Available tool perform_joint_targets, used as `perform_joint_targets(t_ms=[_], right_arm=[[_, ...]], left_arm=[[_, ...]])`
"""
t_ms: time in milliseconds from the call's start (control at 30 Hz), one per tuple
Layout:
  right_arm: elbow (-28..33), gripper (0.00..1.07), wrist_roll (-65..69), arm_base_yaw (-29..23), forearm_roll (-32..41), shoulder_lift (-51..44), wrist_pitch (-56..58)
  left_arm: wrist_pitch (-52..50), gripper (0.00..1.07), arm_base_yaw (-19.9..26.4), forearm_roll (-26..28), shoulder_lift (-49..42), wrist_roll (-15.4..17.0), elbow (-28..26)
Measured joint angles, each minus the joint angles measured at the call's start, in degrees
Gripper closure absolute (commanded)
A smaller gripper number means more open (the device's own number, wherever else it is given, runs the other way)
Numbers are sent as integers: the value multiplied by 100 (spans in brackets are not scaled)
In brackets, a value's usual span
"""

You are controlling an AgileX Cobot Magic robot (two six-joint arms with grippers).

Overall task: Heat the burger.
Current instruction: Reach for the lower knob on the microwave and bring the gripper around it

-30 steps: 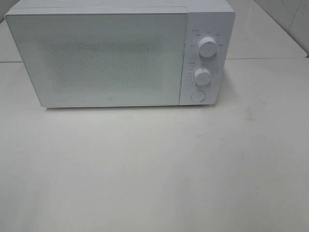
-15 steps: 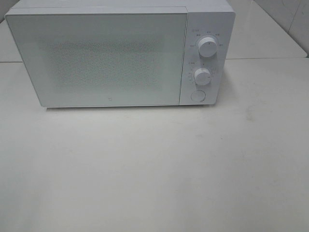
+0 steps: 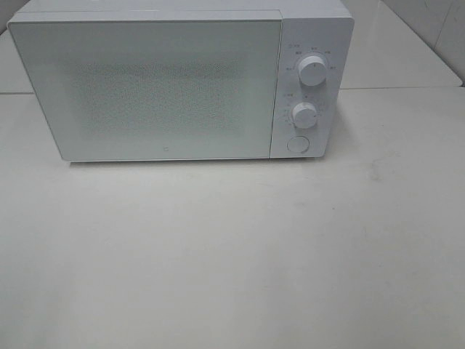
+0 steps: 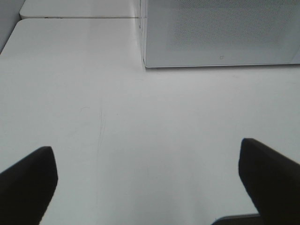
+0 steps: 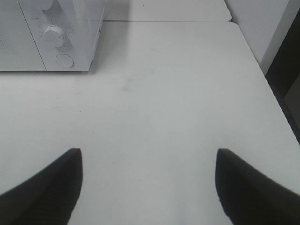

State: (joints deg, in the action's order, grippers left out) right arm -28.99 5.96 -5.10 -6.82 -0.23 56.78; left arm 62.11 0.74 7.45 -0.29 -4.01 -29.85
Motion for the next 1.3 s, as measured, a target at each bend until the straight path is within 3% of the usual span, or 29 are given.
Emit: perform_joint_targets(t_ms=[200, 767, 1300], right_arm=[[-74, 31, 0, 0, 0, 132, -584], [-74, 31, 6, 0, 0, 1988, -2922], [-74, 31, 6, 0, 0, 3547, -4257]], left_arm=[[0, 7, 0, 0, 0, 0, 0], [0, 7, 0, 0, 0, 6, 0], [0, 7, 0, 0, 0, 6, 0]])
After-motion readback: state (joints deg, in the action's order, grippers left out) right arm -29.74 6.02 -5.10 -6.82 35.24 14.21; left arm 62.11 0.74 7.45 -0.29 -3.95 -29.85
